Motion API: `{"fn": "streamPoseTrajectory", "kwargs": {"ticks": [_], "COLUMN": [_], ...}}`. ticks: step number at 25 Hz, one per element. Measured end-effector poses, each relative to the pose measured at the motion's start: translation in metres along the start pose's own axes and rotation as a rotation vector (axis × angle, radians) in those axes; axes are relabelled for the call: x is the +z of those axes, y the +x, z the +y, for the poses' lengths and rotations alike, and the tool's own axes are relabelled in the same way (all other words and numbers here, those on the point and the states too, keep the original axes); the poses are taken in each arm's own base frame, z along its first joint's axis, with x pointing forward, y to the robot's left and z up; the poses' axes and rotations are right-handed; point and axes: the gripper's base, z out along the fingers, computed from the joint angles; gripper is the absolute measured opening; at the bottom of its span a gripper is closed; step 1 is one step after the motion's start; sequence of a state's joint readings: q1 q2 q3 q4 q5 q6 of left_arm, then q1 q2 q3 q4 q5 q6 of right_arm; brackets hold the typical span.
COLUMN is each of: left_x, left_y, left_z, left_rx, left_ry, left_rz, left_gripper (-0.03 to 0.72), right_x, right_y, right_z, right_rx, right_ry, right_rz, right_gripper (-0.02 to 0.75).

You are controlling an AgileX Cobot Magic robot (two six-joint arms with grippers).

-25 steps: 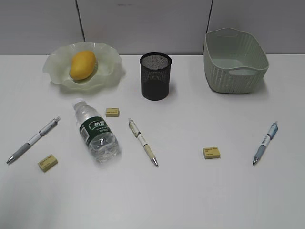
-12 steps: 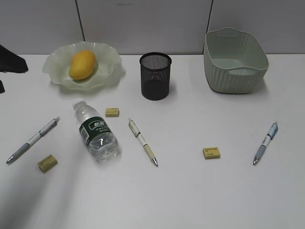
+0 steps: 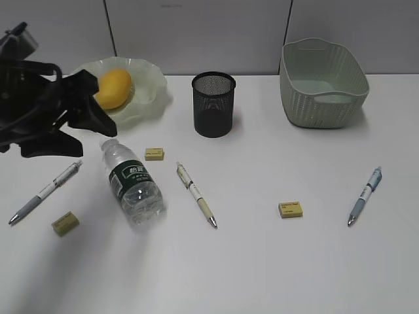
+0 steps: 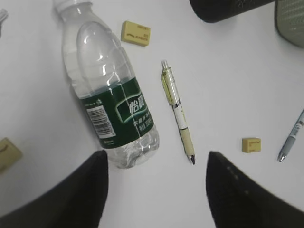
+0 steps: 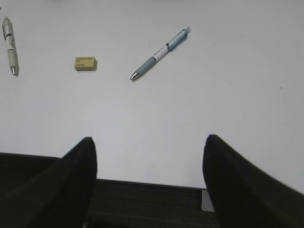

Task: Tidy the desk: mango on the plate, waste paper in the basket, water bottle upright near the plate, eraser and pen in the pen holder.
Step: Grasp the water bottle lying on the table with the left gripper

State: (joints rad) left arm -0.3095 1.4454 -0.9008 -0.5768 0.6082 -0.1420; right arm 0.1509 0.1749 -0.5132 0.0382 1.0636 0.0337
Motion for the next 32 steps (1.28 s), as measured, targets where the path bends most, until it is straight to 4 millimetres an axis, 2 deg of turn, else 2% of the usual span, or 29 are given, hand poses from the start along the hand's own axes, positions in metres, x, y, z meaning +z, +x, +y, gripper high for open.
{"fn": "streamPoseTrajectory", "kwargs": {"ticks": [5,9,14,16,22,27,32], "left_x": [0.021,0.033,0.049,0.057,0.073,0.083,0.102], "left_y": [-0.009,-0.015,-0.025,-0.027,-0.028,-0.030,-0.027], "left_z": [-0.019,-0.018,-0.020,-0.019,-0.013,-0.011,-0.002], "left_rx": [0.034,0.027,-0.014,-0.022,-0.031,-0.055,-0.069], "left_ry": [-0.083,-0.235,-0.263,-0.271,-0.282,-0.277,-0.310], "left_rz": [0.053,0.094,0.088,0.096,0.101,0.082,0.119], "left_gripper": [0.465,0.459,0.462,0.480,0.612,0.627,0.627], "right_x": [0.000,0.000,0.000,0.000,0.000,0.000,0.000], "right_y": [0.000,0.000,0.000,0.000,0.000,0.000,0.000], "right_z": [0.000,0.000,0.000,0.000,0.000,0.000,0.000], "right_rx": [0.000,0.000,0.000,0.000,0.000,0.000,0.000], "right_ry": [0.000,0.000,0.000,0.000,0.000,0.000,0.000], "right_rz": [0.000,0.000,0.000,0.000,0.000,0.000,0.000], "right_gripper": [0.550,0.550,0.550,0.550,0.549,0.549,0.549]}}
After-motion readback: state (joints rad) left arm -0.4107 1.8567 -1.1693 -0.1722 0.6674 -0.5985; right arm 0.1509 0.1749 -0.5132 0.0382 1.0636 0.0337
